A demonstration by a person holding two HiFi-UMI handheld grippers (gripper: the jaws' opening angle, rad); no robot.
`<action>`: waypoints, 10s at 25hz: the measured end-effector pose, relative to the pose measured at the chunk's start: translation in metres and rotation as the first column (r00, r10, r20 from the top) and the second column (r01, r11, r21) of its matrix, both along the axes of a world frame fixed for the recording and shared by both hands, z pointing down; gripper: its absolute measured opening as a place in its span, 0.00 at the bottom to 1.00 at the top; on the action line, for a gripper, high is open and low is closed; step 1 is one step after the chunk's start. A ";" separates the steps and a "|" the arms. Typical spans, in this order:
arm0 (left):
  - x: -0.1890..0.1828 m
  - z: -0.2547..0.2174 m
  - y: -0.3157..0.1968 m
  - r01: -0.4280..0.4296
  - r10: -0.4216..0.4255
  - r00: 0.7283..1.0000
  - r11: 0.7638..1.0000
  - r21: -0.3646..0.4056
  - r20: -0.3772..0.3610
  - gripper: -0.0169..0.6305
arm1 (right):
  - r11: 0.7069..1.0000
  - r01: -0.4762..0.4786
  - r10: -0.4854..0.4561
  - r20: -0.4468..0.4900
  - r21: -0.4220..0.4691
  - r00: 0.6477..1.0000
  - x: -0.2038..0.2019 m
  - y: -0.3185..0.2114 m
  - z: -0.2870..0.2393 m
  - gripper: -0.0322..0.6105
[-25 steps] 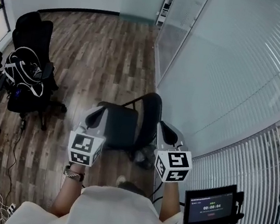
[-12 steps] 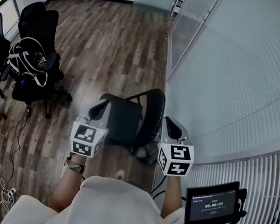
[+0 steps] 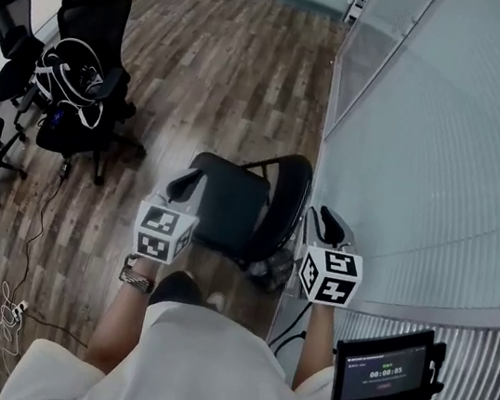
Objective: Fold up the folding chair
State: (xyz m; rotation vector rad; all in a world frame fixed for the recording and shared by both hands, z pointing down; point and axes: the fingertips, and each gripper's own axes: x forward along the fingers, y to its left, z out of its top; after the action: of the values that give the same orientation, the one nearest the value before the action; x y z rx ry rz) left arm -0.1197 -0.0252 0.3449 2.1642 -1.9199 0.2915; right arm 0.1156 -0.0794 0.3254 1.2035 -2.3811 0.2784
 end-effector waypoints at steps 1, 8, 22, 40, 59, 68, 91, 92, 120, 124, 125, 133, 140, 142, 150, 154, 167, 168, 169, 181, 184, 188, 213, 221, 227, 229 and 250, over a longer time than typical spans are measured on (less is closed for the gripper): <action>-0.002 0.005 -0.003 0.001 -0.001 1.000 1.000 -0.008 0.001 0.07 | 1.000 0.000 0.000 0.001 -0.012 1.000 0.000 -0.005 0.005 0.21; -0.020 0.063 -0.014 -0.013 0.009 0.999 0.993 -0.120 -0.032 0.16 | 0.993 -0.023 0.020 -0.025 -0.113 0.999 -0.002 -0.030 0.056 0.28; -0.053 0.177 -0.040 -0.117 0.083 0.988 0.955 -0.274 -0.134 0.23 | 0.917 -0.139 0.090 -0.145 -0.375 0.985 0.008 -0.057 0.170 0.40; -0.075 0.271 -0.036 -0.175 0.102 0.979 0.863 -0.474 -0.177 0.23 | 0.855 -0.256 0.155 -0.248 -0.452 0.956 0.032 -0.091 0.244 0.42; -0.113 0.393 -0.050 -0.137 -0.033 0.967 0.770 -0.624 -0.254 0.23 | 0.798 -0.314 0.176 -0.300 -0.515 0.938 0.051 -0.088 0.270 0.37; -0.135 0.464 -0.052 -0.160 -0.103 0.939 0.714 -0.681 -0.328 0.28 | 0.734 -0.318 0.172 -0.290 -0.600 0.942 0.047 -0.088 0.277 0.36; -0.151 0.581 -0.040 -0.416 -0.039 0.813 0.660 -0.625 -0.582 0.47 | 0.708 -0.295 0.167 -0.254 -0.642 0.953 0.042 -0.089 0.269 0.31; -0.152 0.585 -0.039 -0.425 -0.047 0.801 0.658 -0.622 -0.597 0.49 | 0.707 -0.296 0.165 -0.257 -0.642 0.952 0.041 -0.090 0.269 0.32; -0.120 0.579 -0.026 -0.613 -0.159 0.536 0.602 -0.512 -0.829 0.56 | 0.686 -0.273 0.098 -0.287 -0.674 0.953 0.042 -0.088 0.265 0.33; -0.120 0.573 -0.013 -0.577 -0.187 0.558 0.612 -0.540 -0.808 0.56 | 0.689 -0.253 0.067 -0.288 -0.679 0.955 0.037 -0.088 0.262 0.33; -0.119 0.571 -0.011 -0.576 -0.191 0.560 0.610 -0.544 -0.806 0.56 | 0.690 -0.250 0.063 -0.288 -0.679 0.955 0.037 -0.087 0.262 0.33; -0.104 0.552 -0.006 -0.551 -0.195 0.589 0.613 -0.566 -0.784 0.55 | 0.696 -0.244 0.050 -0.293 -0.675 0.955 0.045 -0.085 0.258 0.33; -0.090 0.534 -0.010 -0.543 -0.200 0.604 0.605 -0.582 -0.772 0.54 | 0.693 -0.244 0.045 -0.297 -0.678 0.954 0.054 -0.090 0.251 0.33; -0.086 0.528 -0.010 -0.544 -0.200 0.606 0.603 -0.584 -0.770 0.54 | 0.692 -0.242 0.041 -0.298 -0.681 0.954 0.056 -0.091 0.249 0.33; -0.070 0.506 -0.013 -0.546 -0.194 0.614 0.596 -0.589 -0.765 0.54 | 0.677 -0.239 0.024 -0.303 -0.697 0.953 0.057 -0.090 0.240 0.32; -0.062 0.495 -0.014 -0.542 -0.190 0.626 0.592 -0.597 -0.757 0.53 | 0.667 -0.233 0.018 -0.298 -0.708 0.954 0.058 -0.088 0.236 0.31; -0.032 0.450 -0.020 -0.518 -0.183 0.666 0.584 -0.625 -0.723 0.50 | 0.663 -0.242 0.027 -0.300 -0.708 0.954 0.068 -0.093 0.209 0.29; -0.030 0.449 -0.021 -0.519 -0.182 0.673 0.574 -0.633 -0.717 0.50 | 0.663 -0.238 0.029 -0.293 -0.710 0.956 0.070 -0.093 0.210 0.28; -0.027 0.448 -0.021 -0.520 -0.179 0.679 0.566 -0.639 -0.712 0.50 | 0.664 -0.234 0.032 -0.286 -0.710 0.958 0.072 -0.093 0.211 0.28; 0.015 0.425 -0.028 -0.503 -0.148 0.697 0.597 -0.625 -0.702 0.50 | 0.669 -0.227 0.036 -0.274 -0.708 0.961 0.095 -0.096 0.216 0.27; 0.022 0.423 -0.031 -0.497 -0.147 0.706 0.594 -0.632 -0.693 0.50 | 0.659 -0.174 0.041 -0.196 -0.732 0.980 0.094 -0.096 0.215 0.27; 0.028 0.419 -0.032 -0.495 -0.150 0.706 0.594 -0.634 -0.692 0.49 | 0.641 -0.085 0.046 -0.073 -0.763 0.996 0.084 -0.094 0.210 0.28; 0.098 0.349 -0.054 -0.542 -0.114 0.640 0.633 -0.552 -0.760 0.46 | 0.670 -0.049 0.005 -0.062 -0.741 0.998 0.077 -0.102 0.170 0.35; 0.115 0.338 -0.055 -0.561 -0.094 0.625 0.636 -0.530 -0.775 0.46 | 0.672 -0.022 -0.015 -0.044 -0.740 0.999 0.068 -0.096 0.164 0.37; 0.126 0.331 -0.058 -0.573 -0.086 0.607 0.641 -0.510 -0.790 0.46 | 0.676 -0.035 -0.015 -0.061 -0.736 0.998 0.065 -0.095 0.161 0.37; 0.130 0.329 -0.058 -0.579 -0.083 0.598 0.643 -0.501 -0.797 0.46 | 0.677 -0.037 -0.014 -0.064 -0.735 0.998 0.066 -0.095 0.162 0.36; 0.200 0.301 -0.080 -0.645 -0.058 0.423 0.682 -0.345 -0.904 0.39 | 0.686 -0.065 -0.015 -0.103 -0.725 0.995 0.072 -0.102 0.157 0.38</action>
State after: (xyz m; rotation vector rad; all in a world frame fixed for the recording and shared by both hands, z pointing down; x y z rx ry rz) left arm 0.0807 -0.1049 0.6457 1.5890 -0.6078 -0.0973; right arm 0.1875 -0.1812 0.4824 0.8186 -1.8390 1.0419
